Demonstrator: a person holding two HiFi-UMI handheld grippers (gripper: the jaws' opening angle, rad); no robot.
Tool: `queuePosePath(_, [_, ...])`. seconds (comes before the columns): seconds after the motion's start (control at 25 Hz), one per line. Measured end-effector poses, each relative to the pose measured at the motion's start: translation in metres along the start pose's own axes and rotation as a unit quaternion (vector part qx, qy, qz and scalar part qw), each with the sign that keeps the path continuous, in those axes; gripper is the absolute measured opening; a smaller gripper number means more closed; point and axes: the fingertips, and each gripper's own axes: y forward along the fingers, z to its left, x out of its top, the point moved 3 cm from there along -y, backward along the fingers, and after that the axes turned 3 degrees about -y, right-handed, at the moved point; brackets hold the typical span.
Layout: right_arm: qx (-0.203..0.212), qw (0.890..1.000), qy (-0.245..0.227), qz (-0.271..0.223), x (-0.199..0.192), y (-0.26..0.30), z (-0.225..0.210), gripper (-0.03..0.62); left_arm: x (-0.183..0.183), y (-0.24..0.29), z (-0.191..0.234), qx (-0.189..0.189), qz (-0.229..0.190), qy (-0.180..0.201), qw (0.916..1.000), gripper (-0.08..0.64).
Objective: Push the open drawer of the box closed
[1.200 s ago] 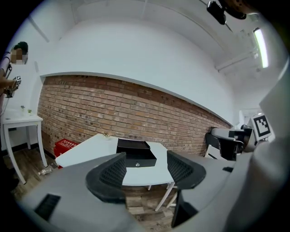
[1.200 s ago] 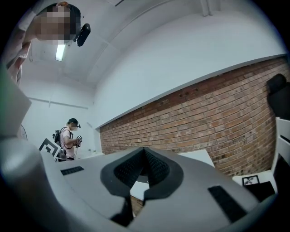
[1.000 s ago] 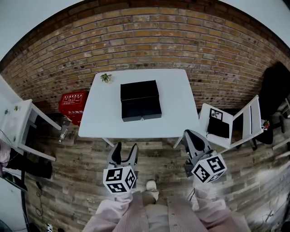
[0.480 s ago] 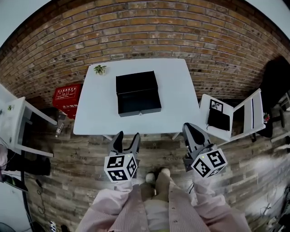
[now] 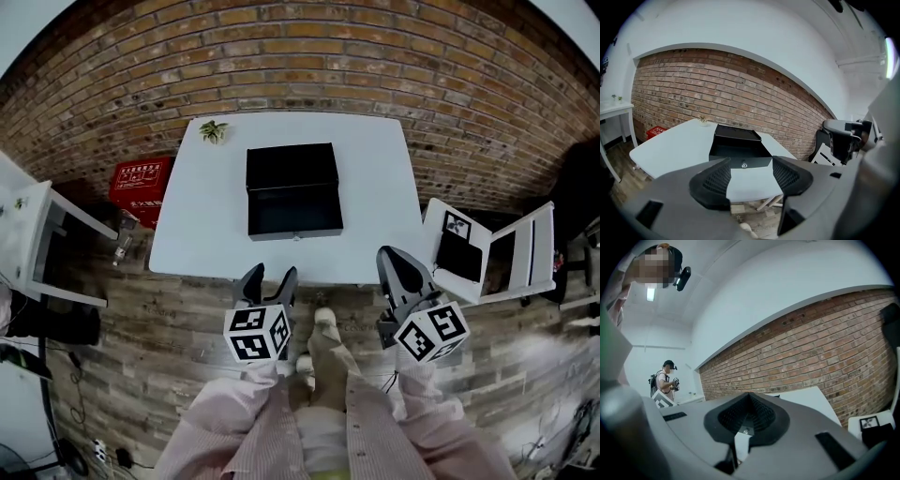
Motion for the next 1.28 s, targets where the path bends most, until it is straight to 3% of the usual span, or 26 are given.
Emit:
queuePosePath(0.6, [0.056, 0.998, 0.010, 0.028, 0.006, 0.096, -0.052, 0.003, -0.024, 0.088, 0.007, 0.028, 0.068, -0.048, 0.9962, 0.231])
queuePosePath(1.28, [0.096, 0.994, 0.031, 0.033, 0.008, 0.146, -0.092, 0.003, -0.045, 0.133, 0.022, 0.072, 0.118, -0.078, 0.9873, 0.177])
